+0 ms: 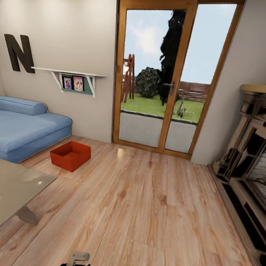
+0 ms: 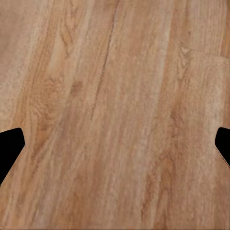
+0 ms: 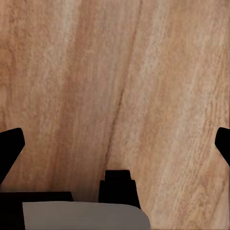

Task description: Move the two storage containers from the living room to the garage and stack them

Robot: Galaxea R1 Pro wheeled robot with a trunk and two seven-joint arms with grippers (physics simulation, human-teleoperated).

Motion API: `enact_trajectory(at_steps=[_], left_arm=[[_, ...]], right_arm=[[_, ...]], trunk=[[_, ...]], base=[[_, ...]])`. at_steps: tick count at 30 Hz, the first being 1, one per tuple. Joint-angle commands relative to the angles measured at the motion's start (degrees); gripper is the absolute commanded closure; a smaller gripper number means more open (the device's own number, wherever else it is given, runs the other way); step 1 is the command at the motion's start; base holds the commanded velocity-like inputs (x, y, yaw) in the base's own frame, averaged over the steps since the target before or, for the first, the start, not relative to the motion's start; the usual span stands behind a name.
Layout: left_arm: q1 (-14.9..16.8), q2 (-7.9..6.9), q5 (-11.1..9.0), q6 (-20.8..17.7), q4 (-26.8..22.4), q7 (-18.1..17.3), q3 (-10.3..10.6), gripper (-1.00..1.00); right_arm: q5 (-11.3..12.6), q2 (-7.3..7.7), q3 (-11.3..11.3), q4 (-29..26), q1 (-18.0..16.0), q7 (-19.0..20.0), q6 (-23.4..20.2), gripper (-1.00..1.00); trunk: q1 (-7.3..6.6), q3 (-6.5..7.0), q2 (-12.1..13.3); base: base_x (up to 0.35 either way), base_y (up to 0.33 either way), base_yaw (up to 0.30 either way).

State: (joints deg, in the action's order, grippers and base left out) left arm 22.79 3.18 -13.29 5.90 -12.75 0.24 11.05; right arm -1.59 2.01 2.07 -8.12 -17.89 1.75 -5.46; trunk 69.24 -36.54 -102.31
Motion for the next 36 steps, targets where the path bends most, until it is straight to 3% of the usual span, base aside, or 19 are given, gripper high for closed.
enact_trajectory(at_steps=[1, 24, 36], left_arm=[[0.08, -0.02, -0.6, 0.25, 0.09, 0.04, 0.46, -1.0], [0.06, -0.02, -0.6, 0.25, 0.09, 0.11, 0.46, -1.0], [0.06, -0.02, -0.6, 0.25, 0.09, 0.11, 0.46, -1.0]], right_arm=[[-0.17, 0.01, 0.22, -0.14, 0.0, 0.18, -0.34, -1.0], [-0.18, 0.7, 0.14, -0.22, 0.46, 0.19, -0.09, -1.0], [-0.17, 0.71, 0.14, -0.23, 0.49, 0.18, -0.08, -1.0]], trunk=[[0.03, -0.06, -0.02], [0.03, -0.06, -0.02], [0.03, -0.06, -0.02]], base=[[0.344, -0.132, 0.17], [0.344, -0.157, 0.022], [0.344, -0.137, 0.21]])
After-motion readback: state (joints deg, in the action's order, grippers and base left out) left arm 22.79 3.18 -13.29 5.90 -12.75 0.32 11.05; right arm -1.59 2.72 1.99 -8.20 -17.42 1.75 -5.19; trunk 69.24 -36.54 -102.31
